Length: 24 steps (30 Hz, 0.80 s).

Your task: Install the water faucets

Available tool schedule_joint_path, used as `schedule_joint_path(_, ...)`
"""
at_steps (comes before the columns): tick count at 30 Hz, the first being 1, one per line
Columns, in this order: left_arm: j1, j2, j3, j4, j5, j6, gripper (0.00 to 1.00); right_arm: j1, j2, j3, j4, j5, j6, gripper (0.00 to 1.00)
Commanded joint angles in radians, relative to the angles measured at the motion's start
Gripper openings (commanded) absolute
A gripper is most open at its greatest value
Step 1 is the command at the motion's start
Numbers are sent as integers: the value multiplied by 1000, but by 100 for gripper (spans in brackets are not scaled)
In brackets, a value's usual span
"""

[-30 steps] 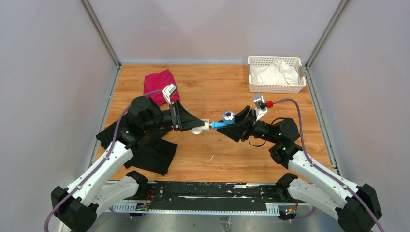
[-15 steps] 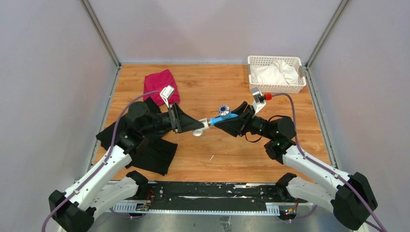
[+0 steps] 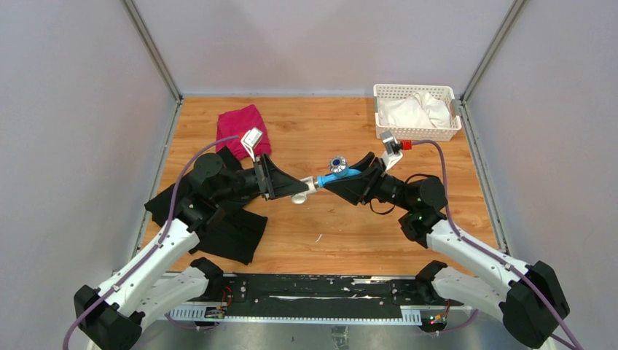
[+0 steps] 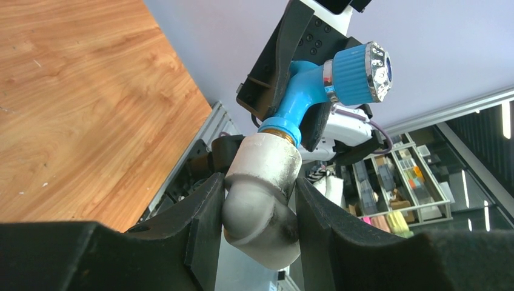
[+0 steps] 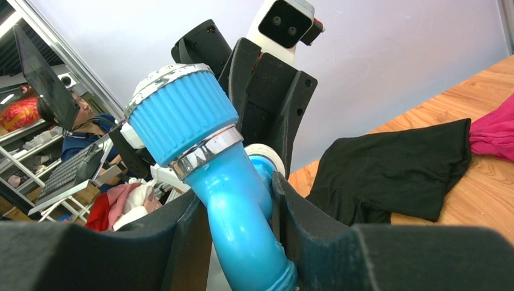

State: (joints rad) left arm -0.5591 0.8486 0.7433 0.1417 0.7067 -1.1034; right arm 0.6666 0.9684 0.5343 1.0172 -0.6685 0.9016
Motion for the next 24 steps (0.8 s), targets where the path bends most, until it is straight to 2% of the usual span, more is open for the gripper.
schedule_joint_path(1,-24,18,14,170,-30,35,0,20,2,-14,-115,-36,53,0)
schedule_joint_path(6,-24,55,33,170,5,11,0,20,-8,-16,-133,-34,38,0)
schedule_joint_path(21,0,70,22,170,-28,-31,0,20,-45,-26,-181,-13,3,0)
schedule_joint_path(24,5,79,25,170,-16,-45,5,20,-45,-29,-178,-8,5,0)
